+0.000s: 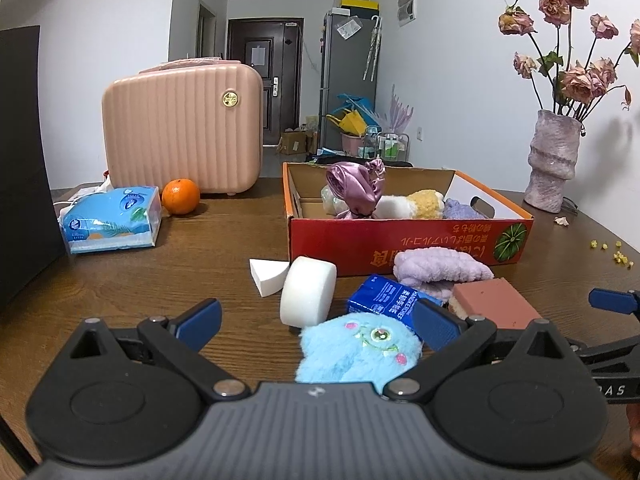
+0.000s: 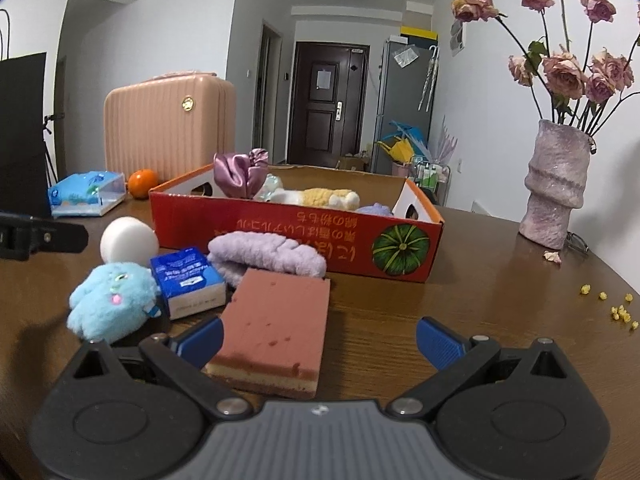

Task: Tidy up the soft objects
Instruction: 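Withdraw both tools from the box back toward the remaining items, then grasp the pink sponge with the right gripper while the left gripper grasps the blue plush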

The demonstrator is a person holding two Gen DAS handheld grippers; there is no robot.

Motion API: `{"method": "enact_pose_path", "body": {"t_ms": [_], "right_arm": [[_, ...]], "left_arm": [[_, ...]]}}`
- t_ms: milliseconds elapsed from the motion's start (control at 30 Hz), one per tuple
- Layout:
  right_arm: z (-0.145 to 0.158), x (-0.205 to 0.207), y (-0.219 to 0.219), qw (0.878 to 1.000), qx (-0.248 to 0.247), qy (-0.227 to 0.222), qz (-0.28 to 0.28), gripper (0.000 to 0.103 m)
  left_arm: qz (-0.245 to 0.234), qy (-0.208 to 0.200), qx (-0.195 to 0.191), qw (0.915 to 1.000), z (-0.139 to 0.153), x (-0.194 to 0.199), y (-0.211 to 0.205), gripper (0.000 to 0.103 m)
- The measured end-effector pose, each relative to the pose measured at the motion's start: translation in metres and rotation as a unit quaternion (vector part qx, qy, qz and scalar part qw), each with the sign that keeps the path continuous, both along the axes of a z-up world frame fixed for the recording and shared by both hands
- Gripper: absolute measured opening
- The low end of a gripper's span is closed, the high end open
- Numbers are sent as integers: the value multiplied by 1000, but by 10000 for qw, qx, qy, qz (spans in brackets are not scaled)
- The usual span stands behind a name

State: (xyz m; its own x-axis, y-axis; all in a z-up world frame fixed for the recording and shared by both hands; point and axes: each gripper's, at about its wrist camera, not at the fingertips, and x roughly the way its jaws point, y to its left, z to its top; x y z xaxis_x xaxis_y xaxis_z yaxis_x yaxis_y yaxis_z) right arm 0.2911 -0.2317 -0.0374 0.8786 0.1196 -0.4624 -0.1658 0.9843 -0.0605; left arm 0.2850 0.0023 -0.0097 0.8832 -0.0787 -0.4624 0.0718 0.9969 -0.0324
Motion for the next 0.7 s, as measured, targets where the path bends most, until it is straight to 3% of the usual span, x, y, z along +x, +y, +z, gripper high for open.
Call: {"method": "enact_pose_path", "body": {"t_ms": [500,700], "right_arm": [[-10,25,34,9991,-1,410,102,102],[-15,43,38,9979,20,643,-80,92]], "left_arm": [[135,153,-8,9998,-4,7,2,103],[219,242,-29,9995,-6,10,5,103]]}}
